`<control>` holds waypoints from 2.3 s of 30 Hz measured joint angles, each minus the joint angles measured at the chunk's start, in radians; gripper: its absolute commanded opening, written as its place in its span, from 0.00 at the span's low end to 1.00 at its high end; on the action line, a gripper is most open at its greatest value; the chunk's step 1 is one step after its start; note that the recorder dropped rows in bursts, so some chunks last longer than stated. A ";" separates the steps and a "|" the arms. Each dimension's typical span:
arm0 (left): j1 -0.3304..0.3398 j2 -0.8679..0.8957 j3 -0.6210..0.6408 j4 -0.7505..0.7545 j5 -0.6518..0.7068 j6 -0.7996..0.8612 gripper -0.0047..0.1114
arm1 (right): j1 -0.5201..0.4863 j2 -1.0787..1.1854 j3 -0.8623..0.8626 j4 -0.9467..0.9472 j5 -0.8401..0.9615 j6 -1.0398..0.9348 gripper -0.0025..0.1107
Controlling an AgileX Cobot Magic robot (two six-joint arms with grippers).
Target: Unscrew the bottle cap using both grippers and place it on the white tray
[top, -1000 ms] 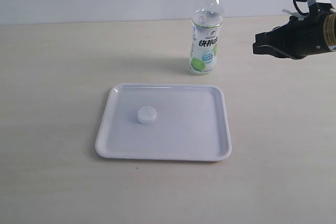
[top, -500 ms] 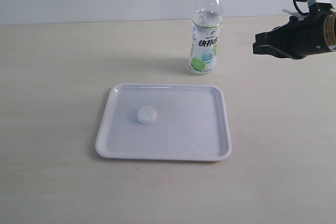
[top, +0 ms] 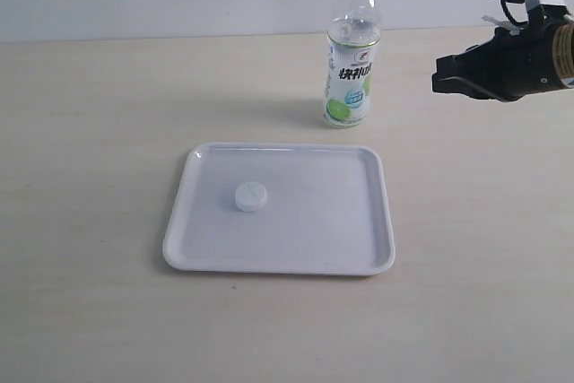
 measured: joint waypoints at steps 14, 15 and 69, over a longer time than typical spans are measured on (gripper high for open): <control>0.000 0.000 0.000 0.004 0.006 0.000 0.06 | 0.000 0.000 0.000 0.000 0.000 0.000 0.02; 0.000 0.000 0.000 0.004 0.006 0.000 0.06 | 0.000 -0.006 0.000 0.000 0.004 -0.005 0.02; 0.000 0.000 0.000 0.004 0.006 0.000 0.06 | 0.000 -1.453 0.670 1.360 0.635 -1.373 0.02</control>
